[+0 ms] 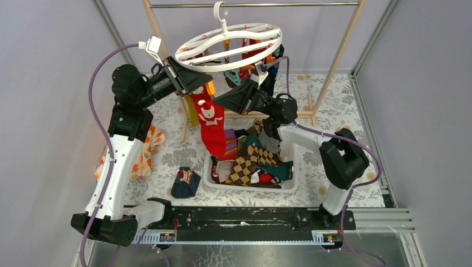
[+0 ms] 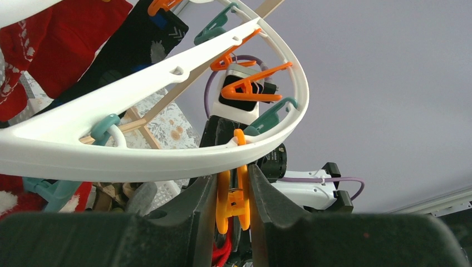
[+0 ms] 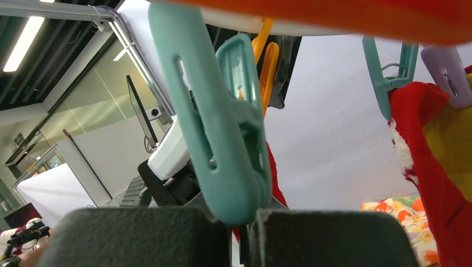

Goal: Clip the socks to the hanger

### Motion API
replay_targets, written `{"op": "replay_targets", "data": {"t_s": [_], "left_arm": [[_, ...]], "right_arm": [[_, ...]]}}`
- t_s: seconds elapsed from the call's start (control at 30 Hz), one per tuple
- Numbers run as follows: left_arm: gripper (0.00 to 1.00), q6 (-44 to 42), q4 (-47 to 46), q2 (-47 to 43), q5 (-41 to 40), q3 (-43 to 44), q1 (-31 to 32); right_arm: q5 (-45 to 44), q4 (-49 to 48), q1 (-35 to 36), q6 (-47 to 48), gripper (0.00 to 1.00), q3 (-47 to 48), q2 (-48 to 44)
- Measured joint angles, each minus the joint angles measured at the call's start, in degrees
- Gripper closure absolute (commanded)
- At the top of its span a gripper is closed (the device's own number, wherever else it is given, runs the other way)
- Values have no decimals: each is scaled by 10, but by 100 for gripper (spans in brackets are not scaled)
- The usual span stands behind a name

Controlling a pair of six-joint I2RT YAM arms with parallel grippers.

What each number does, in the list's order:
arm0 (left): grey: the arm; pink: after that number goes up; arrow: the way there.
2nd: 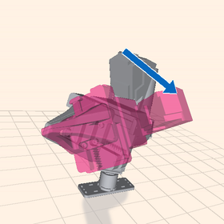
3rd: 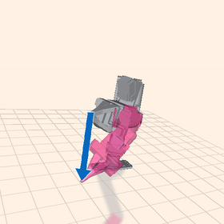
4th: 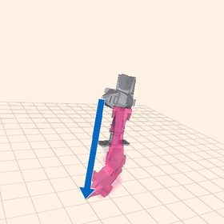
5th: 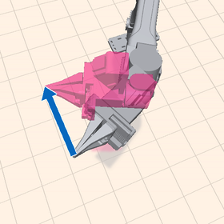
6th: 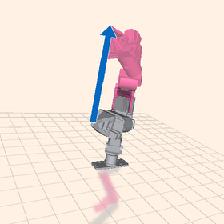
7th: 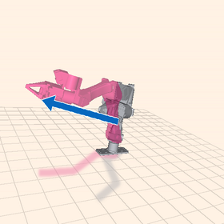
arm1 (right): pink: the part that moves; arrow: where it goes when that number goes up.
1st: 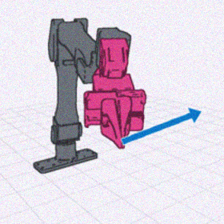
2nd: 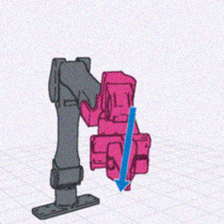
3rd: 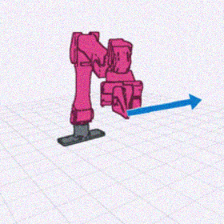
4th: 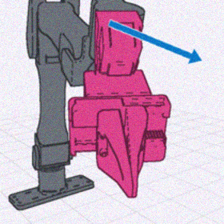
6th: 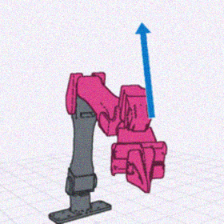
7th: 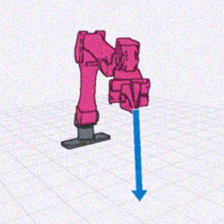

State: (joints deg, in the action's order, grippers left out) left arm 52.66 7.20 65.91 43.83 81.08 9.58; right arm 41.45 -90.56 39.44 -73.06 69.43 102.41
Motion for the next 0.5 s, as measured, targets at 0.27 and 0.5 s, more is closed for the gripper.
{"op": "replay_targets", "data": {"t_s": [0.27, 0.5], "left_arm": [[100, 3, -12, 0, 12, -1, -3], [100, 3, -13, 0, 19, -5, -3]], "right_arm": [[-4, -1, 0, -9, 100, 12, 1], [-9, -1, -1, -17, 100, 12, 1]]}}
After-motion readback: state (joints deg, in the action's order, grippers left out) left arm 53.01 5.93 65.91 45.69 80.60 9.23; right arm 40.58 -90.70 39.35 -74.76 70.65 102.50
